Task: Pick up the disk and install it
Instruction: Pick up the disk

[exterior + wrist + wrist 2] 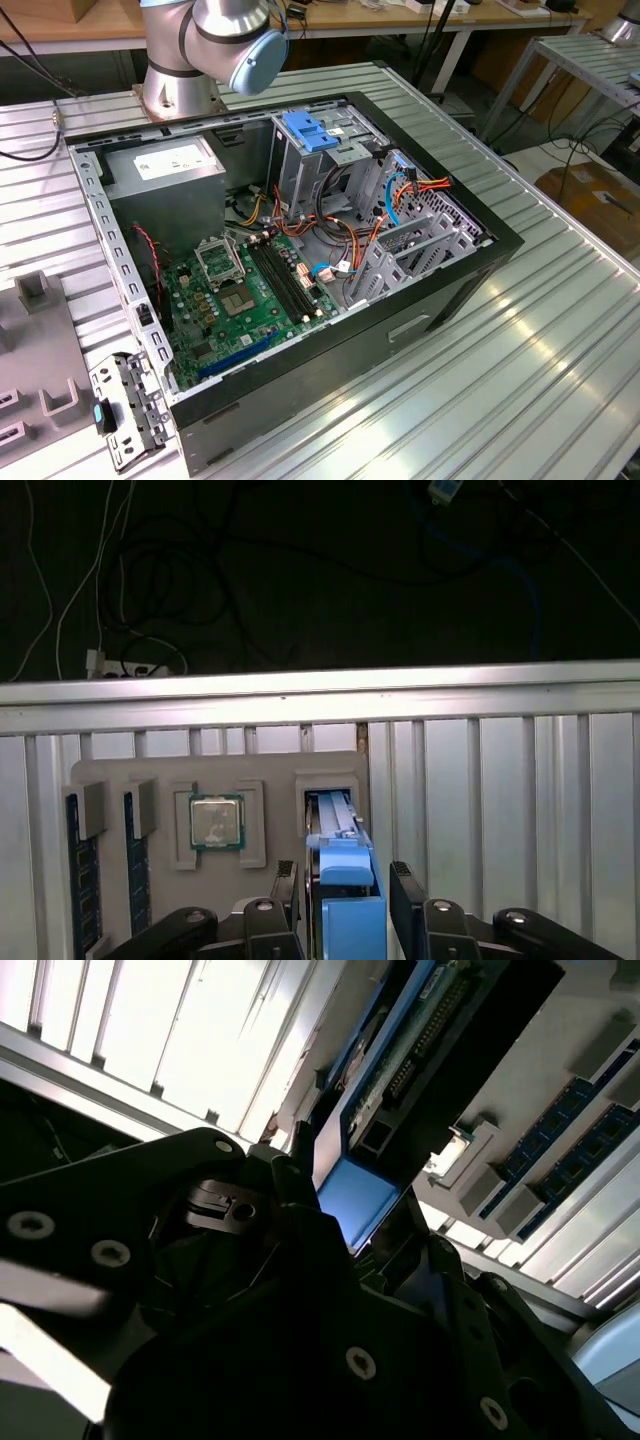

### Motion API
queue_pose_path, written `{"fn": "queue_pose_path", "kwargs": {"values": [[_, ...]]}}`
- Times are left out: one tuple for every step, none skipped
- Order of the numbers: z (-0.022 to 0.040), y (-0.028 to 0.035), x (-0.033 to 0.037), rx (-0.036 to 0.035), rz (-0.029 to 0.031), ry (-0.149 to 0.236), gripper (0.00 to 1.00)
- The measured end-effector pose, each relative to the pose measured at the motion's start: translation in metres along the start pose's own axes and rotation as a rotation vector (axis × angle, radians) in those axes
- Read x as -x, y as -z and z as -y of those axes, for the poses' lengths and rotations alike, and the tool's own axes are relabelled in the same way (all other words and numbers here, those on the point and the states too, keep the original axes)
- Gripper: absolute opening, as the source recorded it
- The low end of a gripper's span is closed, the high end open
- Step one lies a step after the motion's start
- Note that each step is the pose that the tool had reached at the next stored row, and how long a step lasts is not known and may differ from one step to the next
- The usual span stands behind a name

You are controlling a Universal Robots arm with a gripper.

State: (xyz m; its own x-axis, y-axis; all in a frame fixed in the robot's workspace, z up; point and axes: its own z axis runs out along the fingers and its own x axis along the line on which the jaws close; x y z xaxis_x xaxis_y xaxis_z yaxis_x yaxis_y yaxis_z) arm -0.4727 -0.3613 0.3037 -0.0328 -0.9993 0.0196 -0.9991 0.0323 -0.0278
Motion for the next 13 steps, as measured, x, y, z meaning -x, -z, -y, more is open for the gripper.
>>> {"fn": "queue_pose_path", "kwargs": {"values": [[-0.0001,-0.0001,0.0000,-0.0008,0.0002,0.001,0.49],[-0.0001,-0.0001,0.0000,-0.0008,0.0001,0.001,0.49],[-0.0001,-0.0002,0.0001,-0.0008,0.0001,0.001,0.49],[-0.0002,-0.0008,0.0001,-0.0011,0.0014,0.001,0.49],[-0.0002,-0.0016,0.0002,-0.0008,0.0031,-0.007,0.49],[-0.0002,-0.0023,0.0001,-0.0004,0.0032,-0.022,0.49],[-0.0001,-0.0027,0.0001,0.0000,0.0029,-0.035,0.49],[-0.0002,-0.0031,0.0001,0.0003,0.0025,-0.045,0.49],[-0.0002,-0.0031,0.0001,0.0004,0.0025,-0.046,0.49],[-0.0002,-0.0032,0.0001,0.0003,0.0025,-0.046,0.49],[-0.0001,-0.0033,0.0001,0.0001,0.0026,-0.046,0.49],[-0.0002,-0.0034,0.0001,0.0002,0.0026,-0.046,0.49],[0.0000,-0.0042,0.0002,0.0048,0.0025,-0.046,0.49]]}}
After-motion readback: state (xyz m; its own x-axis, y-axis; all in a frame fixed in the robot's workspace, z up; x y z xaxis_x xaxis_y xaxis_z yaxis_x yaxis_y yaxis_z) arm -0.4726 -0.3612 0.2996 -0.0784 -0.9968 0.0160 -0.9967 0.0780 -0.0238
